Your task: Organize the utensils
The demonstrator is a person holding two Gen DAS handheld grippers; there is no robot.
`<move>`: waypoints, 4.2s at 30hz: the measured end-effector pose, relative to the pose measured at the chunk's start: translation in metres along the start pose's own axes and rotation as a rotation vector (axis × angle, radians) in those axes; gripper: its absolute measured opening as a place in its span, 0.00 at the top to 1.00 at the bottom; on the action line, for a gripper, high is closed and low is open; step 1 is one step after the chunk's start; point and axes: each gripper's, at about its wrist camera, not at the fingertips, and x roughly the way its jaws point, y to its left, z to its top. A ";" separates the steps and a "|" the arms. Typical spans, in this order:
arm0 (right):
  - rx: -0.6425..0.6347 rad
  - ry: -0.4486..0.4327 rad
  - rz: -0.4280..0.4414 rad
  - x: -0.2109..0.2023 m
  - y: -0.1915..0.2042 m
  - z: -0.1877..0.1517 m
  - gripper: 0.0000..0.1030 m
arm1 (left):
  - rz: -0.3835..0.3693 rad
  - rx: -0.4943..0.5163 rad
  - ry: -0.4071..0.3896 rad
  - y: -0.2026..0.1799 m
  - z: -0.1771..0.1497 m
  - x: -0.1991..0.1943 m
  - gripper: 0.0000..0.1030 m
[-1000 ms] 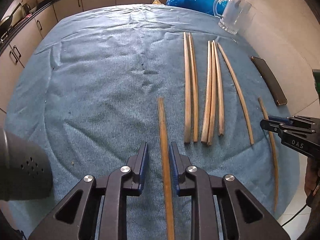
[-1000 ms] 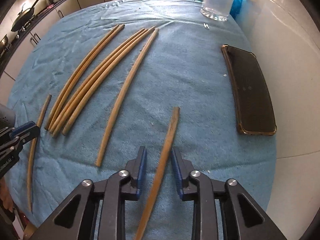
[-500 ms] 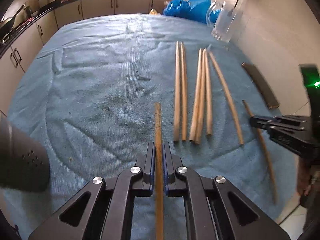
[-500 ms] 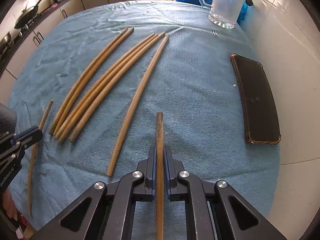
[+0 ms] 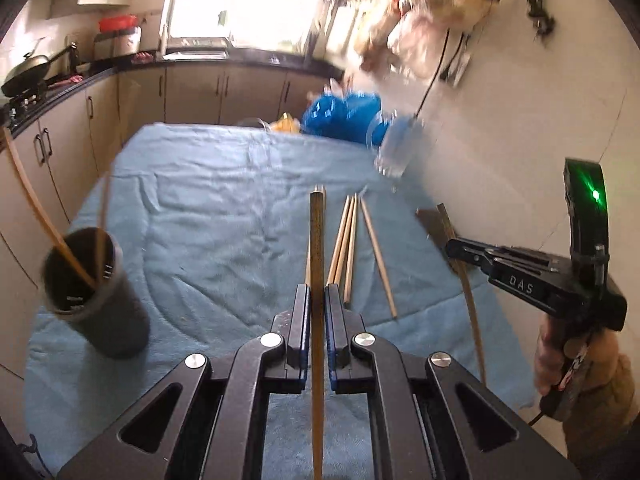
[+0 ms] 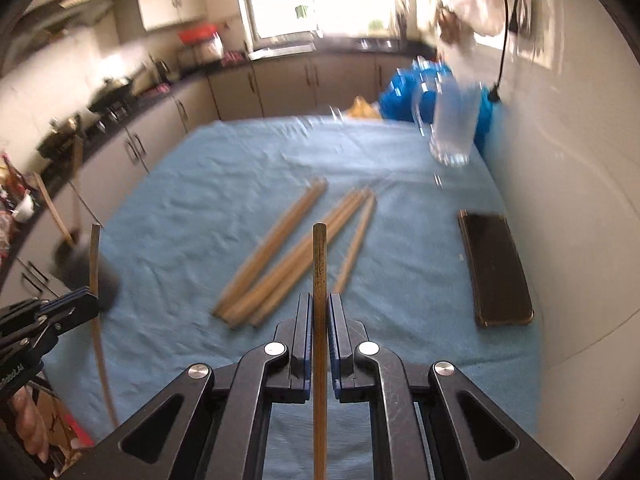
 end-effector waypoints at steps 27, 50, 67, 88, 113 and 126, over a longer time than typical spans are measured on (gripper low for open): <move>0.057 -0.359 0.435 -0.016 0.182 0.114 0.93 | 0.166 -0.153 -0.394 0.112 0.081 -0.139 0.94; -0.028 -0.414 0.336 0.079 0.254 0.110 0.92 | 0.243 -0.201 -0.311 0.174 0.084 -0.069 0.94; 0.003 -0.438 0.284 0.029 0.205 0.096 0.62 | 0.319 -0.185 -0.343 0.144 0.058 -0.107 0.60; 0.239 0.031 -0.007 0.077 -0.042 -0.029 0.52 | 0.014 -0.046 0.037 0.009 0.019 0.063 0.55; 0.006 0.097 -0.111 0.124 -0.021 -0.034 0.71 | 0.040 0.061 0.260 -0.001 0.018 0.205 0.88; 0.080 0.159 -0.119 0.107 -0.037 -0.045 0.93 | 0.060 -0.034 0.288 0.025 -0.013 0.155 1.00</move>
